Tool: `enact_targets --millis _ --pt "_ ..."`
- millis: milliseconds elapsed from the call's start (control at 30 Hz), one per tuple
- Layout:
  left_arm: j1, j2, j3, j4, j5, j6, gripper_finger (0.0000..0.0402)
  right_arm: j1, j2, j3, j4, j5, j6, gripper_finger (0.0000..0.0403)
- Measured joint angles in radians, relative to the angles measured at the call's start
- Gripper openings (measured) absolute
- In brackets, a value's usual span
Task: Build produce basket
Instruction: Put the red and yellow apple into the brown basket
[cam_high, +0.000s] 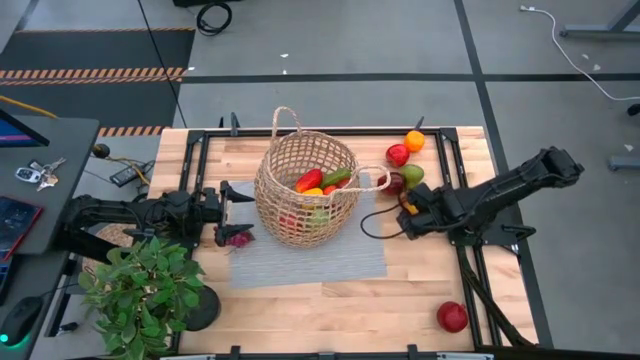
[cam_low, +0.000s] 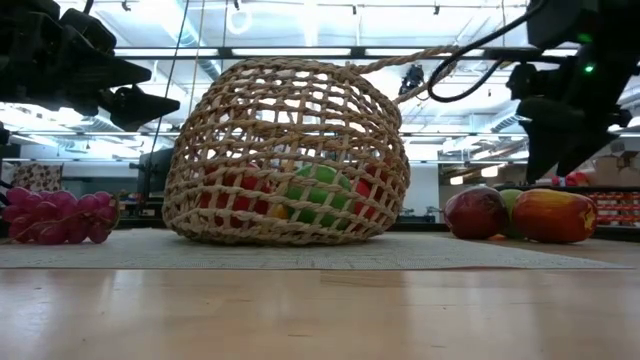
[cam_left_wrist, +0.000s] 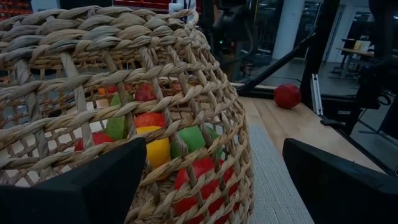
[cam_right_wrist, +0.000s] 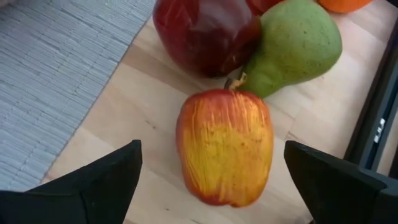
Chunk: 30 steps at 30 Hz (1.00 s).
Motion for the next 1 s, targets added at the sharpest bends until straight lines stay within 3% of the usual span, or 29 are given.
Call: enact_targets --millis 367,633,1000 --pt "0.0 0.0 0.0 0.0 0.0 0.0 0.0386 -0.12 0.016 -0.008 0.054 0.01 -0.061 0.0397" --pt "0.0 0.0 0.0 0.0 0.0 0.0 0.0386 -0.19 0.066 -0.128 0.243 -0.105 -0.1 0.0396" --pt "0.0 0.0 0.0 0.001 0.0 0.0 0.0386 -0.235 0.076 -0.158 0.264 -0.15 -0.122 0.038"
